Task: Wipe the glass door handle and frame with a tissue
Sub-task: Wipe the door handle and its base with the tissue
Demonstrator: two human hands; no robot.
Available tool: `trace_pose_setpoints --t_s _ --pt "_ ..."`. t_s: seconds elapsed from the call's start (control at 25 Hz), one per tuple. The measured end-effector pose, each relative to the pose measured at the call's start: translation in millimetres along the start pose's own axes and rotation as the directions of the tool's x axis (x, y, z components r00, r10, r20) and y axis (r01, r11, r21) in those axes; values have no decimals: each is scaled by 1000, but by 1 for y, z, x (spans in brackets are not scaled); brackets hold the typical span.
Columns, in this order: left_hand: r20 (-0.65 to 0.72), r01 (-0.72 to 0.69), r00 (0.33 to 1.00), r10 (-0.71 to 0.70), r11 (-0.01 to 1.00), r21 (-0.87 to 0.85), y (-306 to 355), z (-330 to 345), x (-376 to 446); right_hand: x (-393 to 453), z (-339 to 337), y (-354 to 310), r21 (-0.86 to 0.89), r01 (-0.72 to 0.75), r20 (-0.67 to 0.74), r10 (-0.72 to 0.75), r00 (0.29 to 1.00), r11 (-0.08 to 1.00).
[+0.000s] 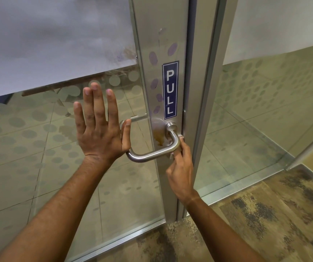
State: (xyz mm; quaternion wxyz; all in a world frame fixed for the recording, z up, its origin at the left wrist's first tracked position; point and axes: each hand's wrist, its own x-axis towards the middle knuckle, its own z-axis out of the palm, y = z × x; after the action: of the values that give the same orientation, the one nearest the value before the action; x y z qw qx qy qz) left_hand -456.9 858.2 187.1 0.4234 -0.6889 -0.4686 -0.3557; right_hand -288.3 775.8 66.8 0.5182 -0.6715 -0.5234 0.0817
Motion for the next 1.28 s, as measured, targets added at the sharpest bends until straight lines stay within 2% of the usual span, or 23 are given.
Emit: trace_pose_setpoints --t_s 0.08,0.24,0.36,0.44,0.52,0.64,0.68,0.76,0.88,0.96,1.04,1.12,1.2,1.28 --pt "-8 -3 1000 3 1000 -1 0 1 0 5 2 -5 29 7 -62 -5 998 1000" --pt "3 3 1000 -3 1000 10 0 1 1 9 -1 -11 145 -74 -113 90 989 987" --pt "11 5 1000 -5 1000 6 0 -1 0 18 -10 -14 449 -181 -162 279 946 875" --pt "6 -4 1000 4 1000 5 -1 -1 -1 22 -18 -18 568 -134 -194 291 937 812" --pt "2 -15 1000 15 1000 10 -1 0 0 29 -24 -18 525 -12 -225 152 962 851" --pt "-8 -33 999 34 999 19 -1 1 -1 39 -29 -10 232 243 -264 -180 948 942" --pt "-10 -35 999 35 999 21 -1 2 -1 41 -29 -9 161 282 -264 -234 936 946" --pt "-9 -34 999 35 999 17 -1 3 -1 39 -26 -10 152 242 -259 -198 945 958" --pt "-2 -35 999 35 999 9 -1 3 -2 31 -22 -18 345 30 -197 41 980 938" --pt "0 -38 999 38 999 8 -1 3 -2 28 -18 -25 519 -150 -145 260 955 841" --pt "4 -37 999 37 999 12 -1 3 -2 27 -15 -33 725 -273 -54 447 893 632" --pt "12 -34 999 34 999 11 -2 3 -2 26 -15 -42 839 -341 74 532 843 424" --pt "13 -36 999 36 999 5 -1 3 -1 26 -20 -49 877 -409 200 581 789 253" --pt "19 -36 999 36 999 8 -2 3 -1 29 -25 -57 890 -455 348 619 704 18"
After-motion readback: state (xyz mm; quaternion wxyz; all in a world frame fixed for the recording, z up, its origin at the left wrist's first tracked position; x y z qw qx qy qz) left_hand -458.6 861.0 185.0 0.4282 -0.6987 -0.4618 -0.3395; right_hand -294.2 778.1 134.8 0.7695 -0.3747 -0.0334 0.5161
